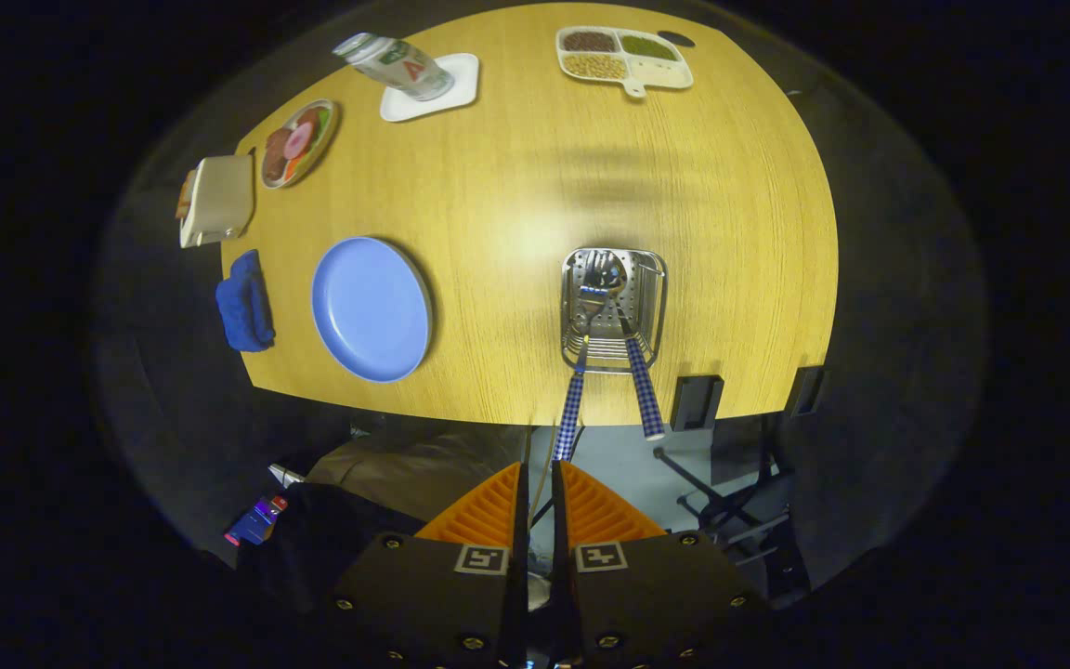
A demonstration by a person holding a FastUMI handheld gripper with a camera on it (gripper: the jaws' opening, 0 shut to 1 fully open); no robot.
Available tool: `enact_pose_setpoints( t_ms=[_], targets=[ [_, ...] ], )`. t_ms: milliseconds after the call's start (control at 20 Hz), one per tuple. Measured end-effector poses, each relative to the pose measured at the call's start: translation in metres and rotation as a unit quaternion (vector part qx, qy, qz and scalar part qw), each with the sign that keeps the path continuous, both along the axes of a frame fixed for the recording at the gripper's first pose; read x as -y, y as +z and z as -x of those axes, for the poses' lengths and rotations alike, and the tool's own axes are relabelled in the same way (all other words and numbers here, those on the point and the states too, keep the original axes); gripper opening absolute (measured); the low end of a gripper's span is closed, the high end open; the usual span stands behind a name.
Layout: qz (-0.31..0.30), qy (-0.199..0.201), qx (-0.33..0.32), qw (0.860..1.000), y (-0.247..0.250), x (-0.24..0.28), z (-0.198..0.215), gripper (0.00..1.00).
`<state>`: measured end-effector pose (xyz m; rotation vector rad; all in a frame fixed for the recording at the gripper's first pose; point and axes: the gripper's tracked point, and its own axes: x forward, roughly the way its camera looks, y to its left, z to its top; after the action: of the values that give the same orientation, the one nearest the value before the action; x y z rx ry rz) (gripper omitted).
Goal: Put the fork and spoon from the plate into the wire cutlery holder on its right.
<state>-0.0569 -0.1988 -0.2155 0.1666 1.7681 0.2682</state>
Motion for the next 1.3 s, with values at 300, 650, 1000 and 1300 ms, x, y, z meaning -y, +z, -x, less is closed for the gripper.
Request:
enact_pose_setpoints(
  t_ms=[300,650,1000,1300],
  targets=[
    [0.021,0.018,0.191,0.981,0.017,-0.045,0.026,1.00],
    [0.057,-0.018,0.447,0.892,0.054,-0.107,-0.011,1.00],
    [0.090,-0.014,0.703,0.705,0.139,-0.184,-0.054,0.98],
    [0.044,0.039,0.737,0.674,0.130,-0.251,-0.051,0.98]
  ],
)
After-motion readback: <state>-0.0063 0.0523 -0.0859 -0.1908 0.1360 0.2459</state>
